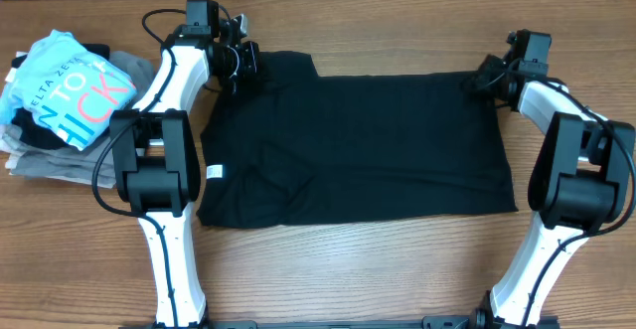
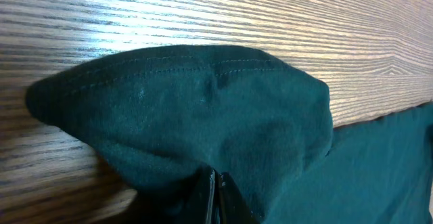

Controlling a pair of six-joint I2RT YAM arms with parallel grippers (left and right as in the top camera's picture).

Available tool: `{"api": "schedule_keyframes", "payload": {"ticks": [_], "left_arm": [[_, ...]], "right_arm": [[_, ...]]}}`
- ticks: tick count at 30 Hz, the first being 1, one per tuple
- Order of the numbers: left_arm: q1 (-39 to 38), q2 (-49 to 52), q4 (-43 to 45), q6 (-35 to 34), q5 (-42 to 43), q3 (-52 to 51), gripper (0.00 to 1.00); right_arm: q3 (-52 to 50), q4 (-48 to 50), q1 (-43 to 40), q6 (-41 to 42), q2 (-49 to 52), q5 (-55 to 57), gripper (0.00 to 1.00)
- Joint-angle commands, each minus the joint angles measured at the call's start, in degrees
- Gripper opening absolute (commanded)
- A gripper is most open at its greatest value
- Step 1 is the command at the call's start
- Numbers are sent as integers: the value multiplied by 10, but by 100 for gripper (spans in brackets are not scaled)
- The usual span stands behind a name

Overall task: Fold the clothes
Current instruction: 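Grasp the top right corner with the right gripper, then fold the top edge down toward the bottom hem with both grippers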

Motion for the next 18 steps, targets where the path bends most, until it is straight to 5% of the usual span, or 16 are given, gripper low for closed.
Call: {"api": "schedule_keyframes", "payload": {"ticks": [1,11,18], "left_arm": [[-3,-27,0,-3,11,12,4],[18,-84,-35,-1,17,12,4],[23,-132,-188,10,11,12,4]], "right_arm": [[8,-4,4,-1,20,3,4],[17,-84,-21,32,-46,5,4],[17,-274,-43,32,-143,6,4]]}}
